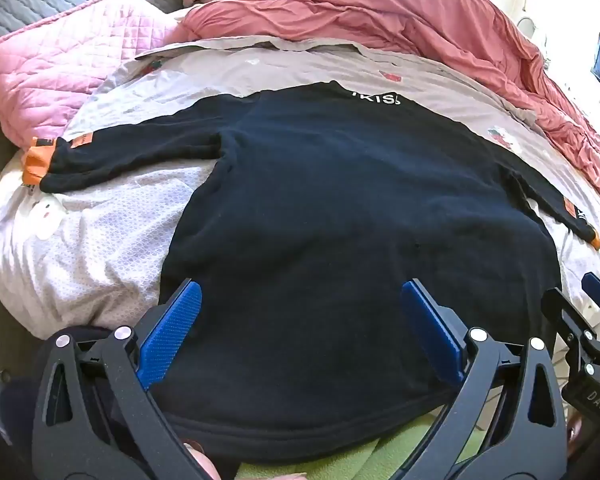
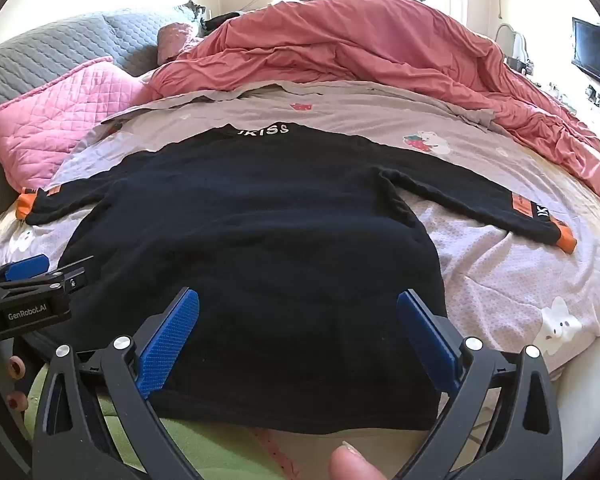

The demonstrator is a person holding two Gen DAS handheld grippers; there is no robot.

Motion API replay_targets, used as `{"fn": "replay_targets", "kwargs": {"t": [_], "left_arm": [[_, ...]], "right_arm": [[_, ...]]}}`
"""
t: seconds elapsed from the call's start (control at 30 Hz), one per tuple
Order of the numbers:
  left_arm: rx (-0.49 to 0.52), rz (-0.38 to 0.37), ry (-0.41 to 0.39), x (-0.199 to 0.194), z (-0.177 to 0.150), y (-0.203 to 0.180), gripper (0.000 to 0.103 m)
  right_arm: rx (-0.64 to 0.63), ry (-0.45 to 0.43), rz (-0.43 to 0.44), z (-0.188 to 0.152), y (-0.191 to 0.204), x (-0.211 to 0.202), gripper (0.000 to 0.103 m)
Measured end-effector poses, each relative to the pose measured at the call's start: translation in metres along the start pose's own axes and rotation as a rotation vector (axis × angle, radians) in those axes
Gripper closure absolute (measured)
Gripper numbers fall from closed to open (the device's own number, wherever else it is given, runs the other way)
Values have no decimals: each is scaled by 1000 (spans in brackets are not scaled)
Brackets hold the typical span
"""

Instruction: Fold small clothes

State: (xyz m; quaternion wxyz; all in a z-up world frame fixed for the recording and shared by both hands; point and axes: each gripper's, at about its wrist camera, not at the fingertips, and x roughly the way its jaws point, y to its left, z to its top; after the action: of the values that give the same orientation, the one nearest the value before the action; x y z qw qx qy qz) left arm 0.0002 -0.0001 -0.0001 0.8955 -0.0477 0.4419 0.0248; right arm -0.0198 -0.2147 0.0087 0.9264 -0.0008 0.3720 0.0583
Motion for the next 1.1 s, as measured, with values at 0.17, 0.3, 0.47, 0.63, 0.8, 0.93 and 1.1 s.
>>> {"fn": "replay_targets", "kwargs": {"t": [0.17, 0.3, 0.47, 0.63, 0.8, 0.93, 1.1], "left_arm": [[2, 1, 1, 1, 2, 0, 9], [3, 1, -8, -1, 1, -2, 9], [-9, 0, -3, 1, 2, -4, 9], [-5, -10, -8, 0, 1, -2, 9], [-10, -15, -10, -1, -1, 3, 9], [-12, -15, -11, -1, -1, 3, 9], [-11, -16, -11, -2, 0, 3, 9]], "right_arm": [[1, 0, 0, -1, -1, -1, 4], [1, 2, 0, -1, -1, 1, 4], [1, 2, -1, -2, 0, -2, 4], [-1, 1, -2, -3, 0, -3, 4], [-2, 1, -5, -2, 0, -4, 4], [-2, 4, -5, -2, 0, -5, 4], [-6, 7, -8, -6, 2, -1, 4]]}}
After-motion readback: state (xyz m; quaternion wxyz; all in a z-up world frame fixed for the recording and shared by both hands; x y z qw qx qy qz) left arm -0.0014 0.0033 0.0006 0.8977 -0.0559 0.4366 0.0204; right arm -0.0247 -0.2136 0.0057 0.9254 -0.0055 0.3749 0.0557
